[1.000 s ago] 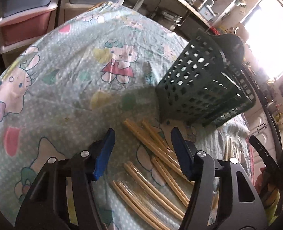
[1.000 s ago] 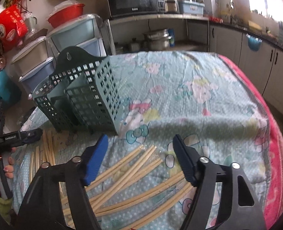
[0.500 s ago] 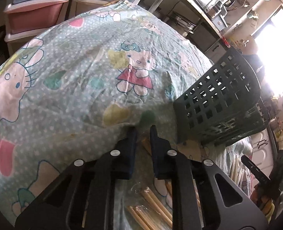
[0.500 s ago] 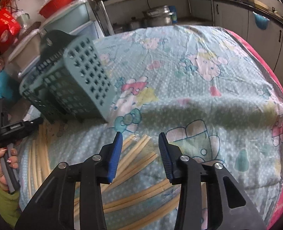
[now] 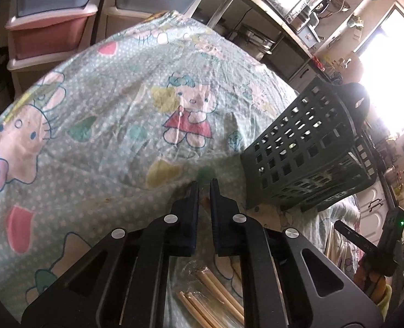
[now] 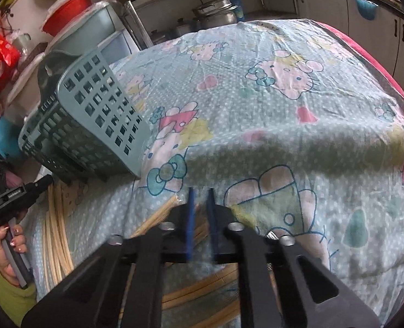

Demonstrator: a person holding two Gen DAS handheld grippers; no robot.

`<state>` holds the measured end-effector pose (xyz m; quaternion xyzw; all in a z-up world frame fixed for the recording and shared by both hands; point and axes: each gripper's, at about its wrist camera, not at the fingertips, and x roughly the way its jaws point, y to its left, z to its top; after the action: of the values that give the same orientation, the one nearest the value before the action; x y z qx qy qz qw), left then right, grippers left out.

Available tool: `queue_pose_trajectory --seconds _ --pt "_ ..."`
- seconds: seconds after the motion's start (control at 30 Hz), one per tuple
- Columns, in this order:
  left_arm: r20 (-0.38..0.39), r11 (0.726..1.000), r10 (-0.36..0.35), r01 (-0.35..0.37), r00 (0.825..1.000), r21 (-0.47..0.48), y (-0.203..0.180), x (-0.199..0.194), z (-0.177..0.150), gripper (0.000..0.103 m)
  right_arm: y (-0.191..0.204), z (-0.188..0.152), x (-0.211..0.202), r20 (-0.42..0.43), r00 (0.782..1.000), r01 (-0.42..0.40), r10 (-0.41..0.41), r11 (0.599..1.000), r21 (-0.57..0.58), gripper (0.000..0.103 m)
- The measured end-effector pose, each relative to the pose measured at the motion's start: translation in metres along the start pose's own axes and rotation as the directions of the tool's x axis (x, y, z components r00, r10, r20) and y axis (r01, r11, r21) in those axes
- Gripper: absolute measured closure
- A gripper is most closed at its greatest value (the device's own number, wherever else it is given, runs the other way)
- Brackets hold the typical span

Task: Organize utensils
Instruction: 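Lower the left tool and grasp a wrapped chopstick while the right tool grasps another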

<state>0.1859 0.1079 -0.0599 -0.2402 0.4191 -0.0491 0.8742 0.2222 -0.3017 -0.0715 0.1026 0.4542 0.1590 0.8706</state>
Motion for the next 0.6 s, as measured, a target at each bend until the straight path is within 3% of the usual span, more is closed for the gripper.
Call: queue_pose_trajectory --seconds 0.37,0.6 --pt "0.082 0.998 -0.032 0.028 0.996 0.057 -0.022 -0.033 0.006 0.099 0.002 0.003 -0.038 0.112 0.992 -0.052 0.05 0.999 0.015 0.102" --pt "0.135 0.991 -0.083 0.068 0.987 0.113 -0.045 -0.061 0.01 0.099 0.012 0.007 -0.07 0.187 0.974 -0.13 0.125 0.992 0.011 0.102"
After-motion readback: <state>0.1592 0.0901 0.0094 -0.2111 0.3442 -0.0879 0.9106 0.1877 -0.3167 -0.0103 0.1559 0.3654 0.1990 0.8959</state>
